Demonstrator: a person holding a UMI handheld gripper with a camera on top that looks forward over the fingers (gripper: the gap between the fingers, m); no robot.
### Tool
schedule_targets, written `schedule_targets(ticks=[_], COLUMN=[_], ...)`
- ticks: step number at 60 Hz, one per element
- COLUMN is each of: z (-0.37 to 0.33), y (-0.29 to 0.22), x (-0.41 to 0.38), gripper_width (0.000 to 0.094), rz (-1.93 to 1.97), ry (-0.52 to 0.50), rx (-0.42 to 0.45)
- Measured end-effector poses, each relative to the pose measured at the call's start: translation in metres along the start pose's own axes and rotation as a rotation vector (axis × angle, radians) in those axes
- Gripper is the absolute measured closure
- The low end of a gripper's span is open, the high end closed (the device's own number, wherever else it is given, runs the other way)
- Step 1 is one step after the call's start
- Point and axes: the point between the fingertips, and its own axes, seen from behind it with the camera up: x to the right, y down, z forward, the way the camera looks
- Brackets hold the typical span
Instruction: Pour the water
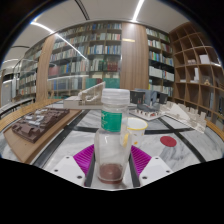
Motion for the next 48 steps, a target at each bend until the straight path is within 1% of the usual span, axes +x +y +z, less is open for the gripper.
schedule_targets(ticks=[2, 3, 6, 7, 8, 12, 18, 22, 29, 36, 42, 48], z=[0.002, 0.003, 0.004, 0.003, 0.003, 0.002, -0.003, -0.010, -0.020, -0.030, -0.029, -0.001], y=[-0.005, -0.006, -0.005, -0.006, -0.006, -0.007, -0.015, -0.030, -0.080, -0.148, -0.198, -0.231], x=[-0.001, -0.002, -0.003, -0.002, 0.000, 0.000, -0.010, -0.023, -0.048, -0.078, -0.092, -0.073], gripper_width=[0.0390, 0.0413, 0.0450, 0.0451, 0.0478, 0.0523, 0.0535, 0.0535, 0.0535, 0.0537, 0.0537, 0.0540], rz=[0.003, 0.005, 0.014, 0.016, 0.019, 0.027, 0.042, 0.086, 0.279, 0.629, 1.012, 1.452], ry=[-0.007, -0.014, -0.019, -0.017, -0.015, -0.023, -0.073, -0.132, -0.277, -0.496, -0.686, -0.876], rx=[0.024, 0.027, 0.028, 0.031, 0.035, 0.040, 0.042, 0.057, 0.103, 0.131, 0.092, 0.041])
